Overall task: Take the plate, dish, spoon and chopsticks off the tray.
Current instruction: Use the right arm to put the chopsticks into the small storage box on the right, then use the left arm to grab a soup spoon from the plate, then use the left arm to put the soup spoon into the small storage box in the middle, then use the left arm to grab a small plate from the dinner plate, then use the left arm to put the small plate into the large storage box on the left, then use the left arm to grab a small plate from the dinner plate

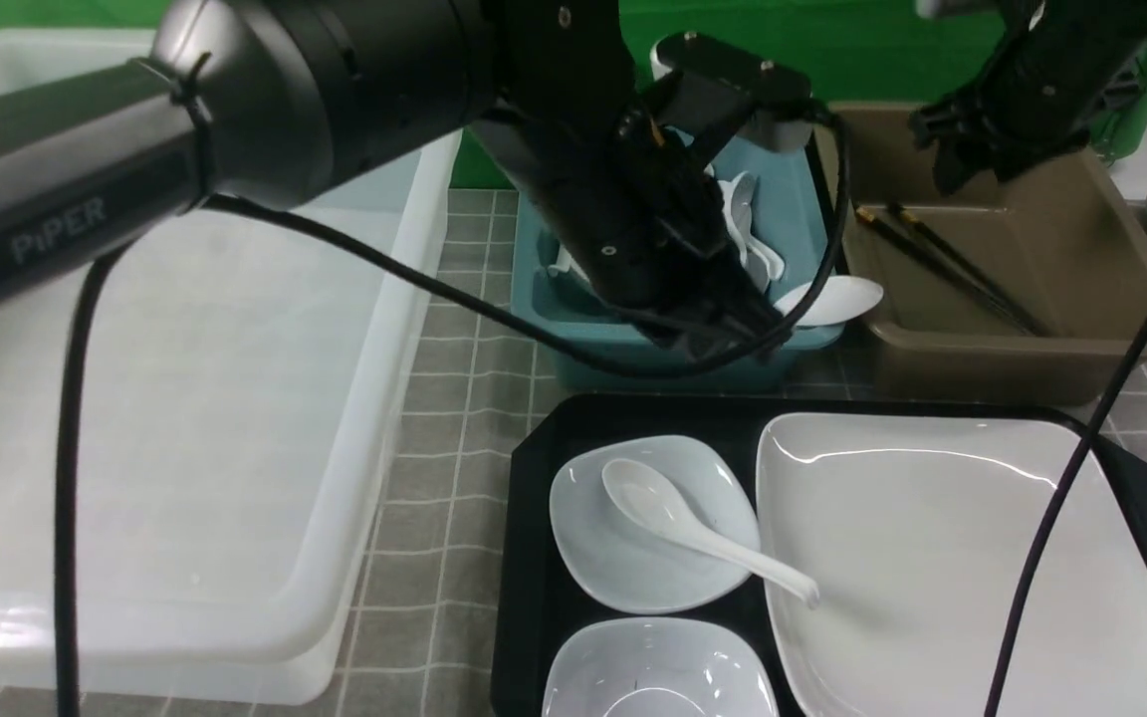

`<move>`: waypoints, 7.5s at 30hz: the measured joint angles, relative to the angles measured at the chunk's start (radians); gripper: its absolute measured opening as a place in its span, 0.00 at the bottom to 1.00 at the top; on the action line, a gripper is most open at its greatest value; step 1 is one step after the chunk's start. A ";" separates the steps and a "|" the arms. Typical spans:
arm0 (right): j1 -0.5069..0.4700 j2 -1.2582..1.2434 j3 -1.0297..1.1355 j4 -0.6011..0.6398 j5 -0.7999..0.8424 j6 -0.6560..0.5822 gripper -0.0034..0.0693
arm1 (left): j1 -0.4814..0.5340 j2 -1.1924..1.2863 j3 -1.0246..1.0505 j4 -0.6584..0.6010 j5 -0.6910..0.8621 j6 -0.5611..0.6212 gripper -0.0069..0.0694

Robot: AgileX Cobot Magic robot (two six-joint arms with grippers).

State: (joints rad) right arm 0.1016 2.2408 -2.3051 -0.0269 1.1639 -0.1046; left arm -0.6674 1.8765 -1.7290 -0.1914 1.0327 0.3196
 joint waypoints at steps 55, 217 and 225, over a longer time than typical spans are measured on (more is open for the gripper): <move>0.000 -1.296 1.204 0.389 -0.232 -0.219 0.08 | -0.042 0.120 -0.173 0.172 -0.220 0.093 0.29; 0.234 -1.240 1.225 0.094 -0.146 -0.072 0.08 | -0.222 0.083 0.270 0.389 -0.085 -0.225 0.47; 0.234 -1.255 1.229 0.115 -0.103 -0.071 0.08 | -0.218 0.158 0.270 0.436 -0.172 -0.241 0.75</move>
State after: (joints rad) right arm 0.3359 0.9861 -1.0762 0.0881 1.0612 -0.1758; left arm -0.8854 2.0350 -1.4592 0.2445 0.8606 0.0784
